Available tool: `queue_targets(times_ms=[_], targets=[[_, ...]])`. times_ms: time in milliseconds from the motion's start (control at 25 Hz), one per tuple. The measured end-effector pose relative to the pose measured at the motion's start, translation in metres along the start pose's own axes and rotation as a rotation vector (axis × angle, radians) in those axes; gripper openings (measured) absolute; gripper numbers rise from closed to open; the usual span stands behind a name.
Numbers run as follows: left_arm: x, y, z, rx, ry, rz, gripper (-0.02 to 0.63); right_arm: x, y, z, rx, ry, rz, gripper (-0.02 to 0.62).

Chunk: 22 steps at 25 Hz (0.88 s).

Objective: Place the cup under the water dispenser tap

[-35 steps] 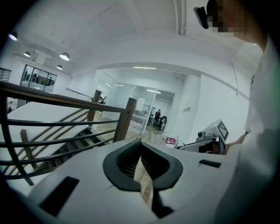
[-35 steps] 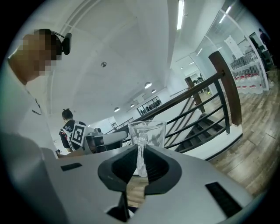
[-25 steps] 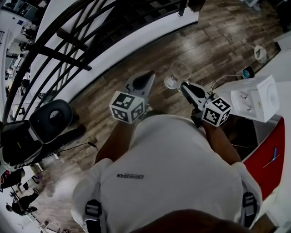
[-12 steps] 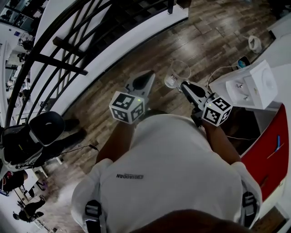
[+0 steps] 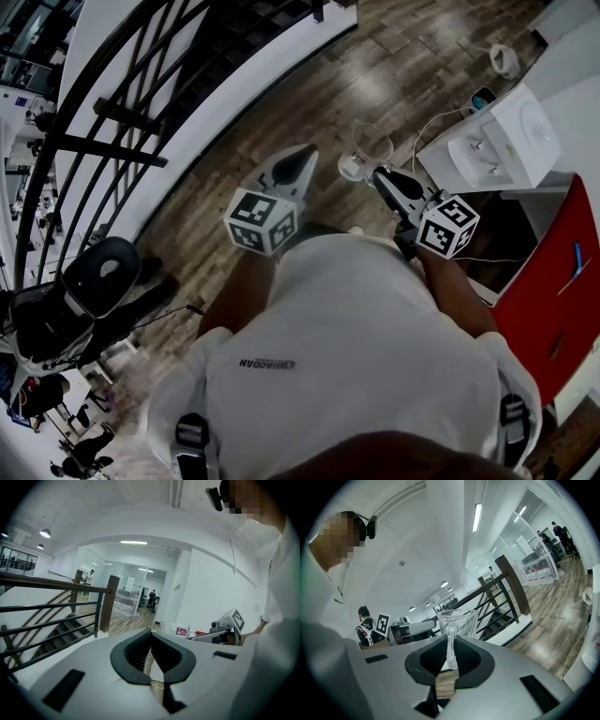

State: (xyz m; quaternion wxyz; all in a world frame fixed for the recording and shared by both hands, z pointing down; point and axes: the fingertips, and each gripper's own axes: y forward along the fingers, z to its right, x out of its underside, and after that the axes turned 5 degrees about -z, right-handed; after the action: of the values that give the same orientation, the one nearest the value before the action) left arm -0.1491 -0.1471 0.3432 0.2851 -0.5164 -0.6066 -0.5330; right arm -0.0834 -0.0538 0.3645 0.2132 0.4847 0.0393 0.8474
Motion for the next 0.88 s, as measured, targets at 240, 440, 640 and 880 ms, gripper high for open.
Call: queue_targets(times_ms=[240, 440, 640, 880], targets=[[0.004, 0.003, 0.027, 0.056, 0.025, -0.016, -0.005, 0.009, -0.03, -0.001, 0.06, 0.021, 0.041, 0.044], [0.002, 0.016, 0.054, 0.109, 0.057, -0.045, -0.005, 0.009, -0.055, 0.003, 0.088, 0.027, 0.071, 0.044], [-0.008, 0.033, 0.077, 0.156, 0.083, -0.061, -0.005, 0.007, -0.08, 0.012, 0.127, 0.048, 0.116, 0.044], [-0.003, 0.05, 0.111, 0.202, 0.137, -0.077, -0.005, 0.024, -0.118, 0.027, 0.173, 0.064, 0.158, 0.044]])
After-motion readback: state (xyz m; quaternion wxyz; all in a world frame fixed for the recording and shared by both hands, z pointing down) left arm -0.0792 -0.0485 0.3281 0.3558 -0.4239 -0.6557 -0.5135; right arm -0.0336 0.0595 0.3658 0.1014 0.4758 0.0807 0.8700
